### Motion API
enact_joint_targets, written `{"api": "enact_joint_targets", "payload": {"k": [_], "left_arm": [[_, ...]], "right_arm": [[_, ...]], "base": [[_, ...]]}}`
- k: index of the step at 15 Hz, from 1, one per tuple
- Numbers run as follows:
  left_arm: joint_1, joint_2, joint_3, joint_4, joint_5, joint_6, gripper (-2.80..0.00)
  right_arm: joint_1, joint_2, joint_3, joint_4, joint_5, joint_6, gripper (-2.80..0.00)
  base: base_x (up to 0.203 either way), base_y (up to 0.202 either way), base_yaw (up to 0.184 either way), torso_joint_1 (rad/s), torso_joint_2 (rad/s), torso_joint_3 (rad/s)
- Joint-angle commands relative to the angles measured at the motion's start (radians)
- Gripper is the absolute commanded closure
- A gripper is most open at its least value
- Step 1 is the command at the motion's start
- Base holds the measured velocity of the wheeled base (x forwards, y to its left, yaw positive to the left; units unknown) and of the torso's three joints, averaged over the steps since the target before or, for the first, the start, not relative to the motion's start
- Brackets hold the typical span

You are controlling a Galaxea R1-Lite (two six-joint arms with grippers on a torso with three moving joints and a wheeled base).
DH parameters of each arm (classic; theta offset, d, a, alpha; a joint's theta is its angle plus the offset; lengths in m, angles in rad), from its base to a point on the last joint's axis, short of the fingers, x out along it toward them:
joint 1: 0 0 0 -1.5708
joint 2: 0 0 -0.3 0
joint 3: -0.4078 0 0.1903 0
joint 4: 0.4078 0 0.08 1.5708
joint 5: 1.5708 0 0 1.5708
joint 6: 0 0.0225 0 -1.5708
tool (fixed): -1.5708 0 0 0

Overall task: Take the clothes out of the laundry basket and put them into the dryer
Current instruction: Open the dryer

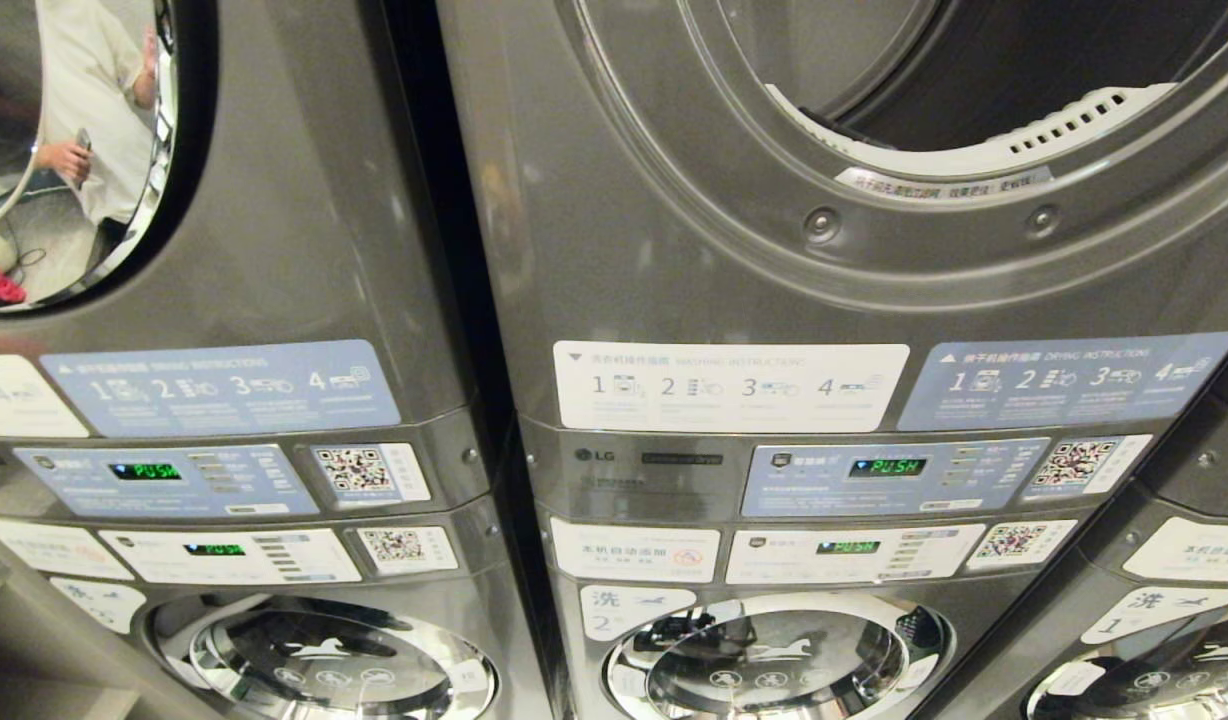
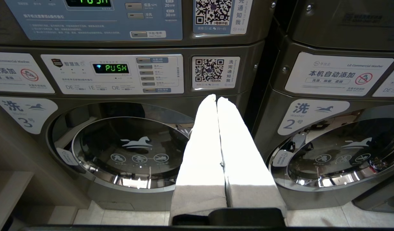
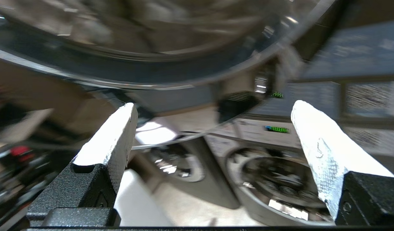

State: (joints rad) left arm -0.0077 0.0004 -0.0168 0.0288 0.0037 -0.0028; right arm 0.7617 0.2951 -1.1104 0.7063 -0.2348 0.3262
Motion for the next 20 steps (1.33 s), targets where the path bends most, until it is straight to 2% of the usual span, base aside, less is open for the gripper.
{"api": "enact_joint_targets", "payload": {"k": [1,3,5,9,13,15,17,20], "left_arm": [[0.0,-0.002,0.0,0.0,0.0,0.0,0.0],[0.0,-0.002,0.0,0.0,0.001,0.0,0.0],[0.0,-0.002,0.0,0.0,0.0,0.0,0.0],[0.0,-0.002,0.0,0.0,0.001,0.0,0.0],[0.0,-0.002,0.0,0.0,0.001,0.0,0.0],[0.0,-0.002,0.0,0.0,-0.001,0.0,0.0],[0.0,-0.002,0.0,0.0,0.001,0.0,0.0],[0.0,-0.002,0.0,0.0,0.001,0.0,0.0]], "right_arm": [[-0.031,-0.038,0.159,-0.09,-0.093,-0.005,-2.8],[-0.076,-0.045,0.323,-0.258,-0.115,-0.047,-2.8],[-0.086,-0.063,0.405,-0.319,-0.106,-0.075,-2.8],[0.05,-0.106,0.537,-0.382,-0.102,-0.079,-2.8],[0.114,-0.142,0.647,-0.384,-0.093,-0.076,-2.8],[0.117,-0.131,0.753,-0.43,-0.1,-0.074,-2.8],[0.098,-0.078,0.885,-0.531,-0.117,-0.076,-2.8],[0.029,-0.004,0.951,-0.616,-0.136,-0.059,-2.8]], "base": [[0.0,0.0,0.0,0.0,0.0,0.0],[0.0,0.0,0.0,0.0,0.0,0.0],[0.0,0.0,0.0,0.0,0.0,0.0],[0.0,0.0,0.0,0.0,0.0,0.0],[0.0,0.0,0.0,0.0,0.0,0.0],[0.0,0.0,0.0,0.0,0.0,0.0],[0.0,0.0,0.0,0.0,0.0,0.0],[0.0,0.0,0.0,0.0,0.0,0.0]]}}
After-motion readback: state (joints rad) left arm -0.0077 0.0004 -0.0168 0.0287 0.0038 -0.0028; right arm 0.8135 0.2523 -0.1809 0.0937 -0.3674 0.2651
